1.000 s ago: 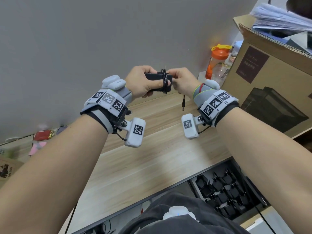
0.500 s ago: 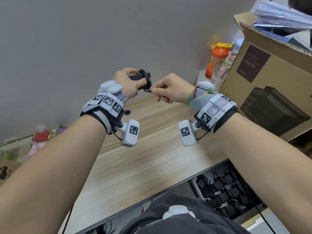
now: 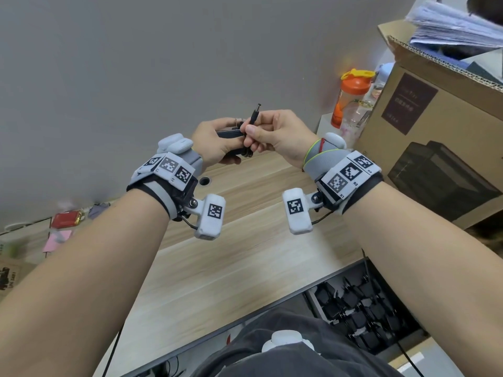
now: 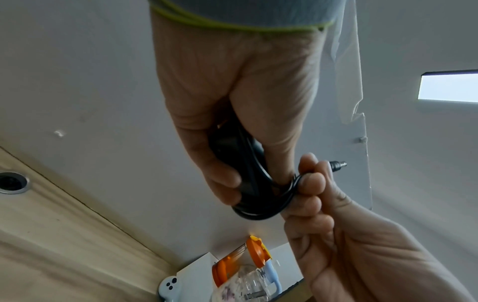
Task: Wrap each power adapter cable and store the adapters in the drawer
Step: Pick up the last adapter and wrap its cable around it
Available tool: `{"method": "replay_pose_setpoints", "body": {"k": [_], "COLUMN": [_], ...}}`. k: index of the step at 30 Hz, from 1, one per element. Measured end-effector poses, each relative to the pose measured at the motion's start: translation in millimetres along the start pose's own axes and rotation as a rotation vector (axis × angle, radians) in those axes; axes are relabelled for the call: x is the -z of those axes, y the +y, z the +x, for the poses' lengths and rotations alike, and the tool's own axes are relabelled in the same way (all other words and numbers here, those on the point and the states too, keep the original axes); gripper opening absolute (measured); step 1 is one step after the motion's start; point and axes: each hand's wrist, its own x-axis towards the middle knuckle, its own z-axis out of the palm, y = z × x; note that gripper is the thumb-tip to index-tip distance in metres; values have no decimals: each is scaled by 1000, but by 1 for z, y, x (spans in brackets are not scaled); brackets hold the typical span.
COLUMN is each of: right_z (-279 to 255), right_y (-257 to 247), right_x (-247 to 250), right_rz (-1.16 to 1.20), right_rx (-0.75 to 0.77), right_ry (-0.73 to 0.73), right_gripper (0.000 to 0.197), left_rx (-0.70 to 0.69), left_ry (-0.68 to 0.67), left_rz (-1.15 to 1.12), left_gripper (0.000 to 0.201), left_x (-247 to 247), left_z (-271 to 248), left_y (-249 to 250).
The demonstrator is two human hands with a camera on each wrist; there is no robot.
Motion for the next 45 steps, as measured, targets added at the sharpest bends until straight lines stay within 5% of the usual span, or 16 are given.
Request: {"method": "replay_pose_setpoints", "body": {"k": [10, 17, 26, 45], "right_z": [3, 2, 3, 15], "right_y": [6, 5, 2, 10], "right_x": [0, 1, 1, 10], "right_rz": [-117, -78, -151, -368], "right_rx": [42, -100, -182, -67], "right_ry": [94, 153, 166, 550], "right_gripper": [5, 41, 8, 19], "left_rx": [26, 74, 72, -23], "left_ry": [70, 141, 132, 42], "left_rz": [39, -76, -140, 167], "left_gripper": [29, 38, 42, 41], "left_x": [-4, -12, -17, -24], "left_z": [11, 15, 13, 6], "left_y": [-6, -6, 6, 8]}}
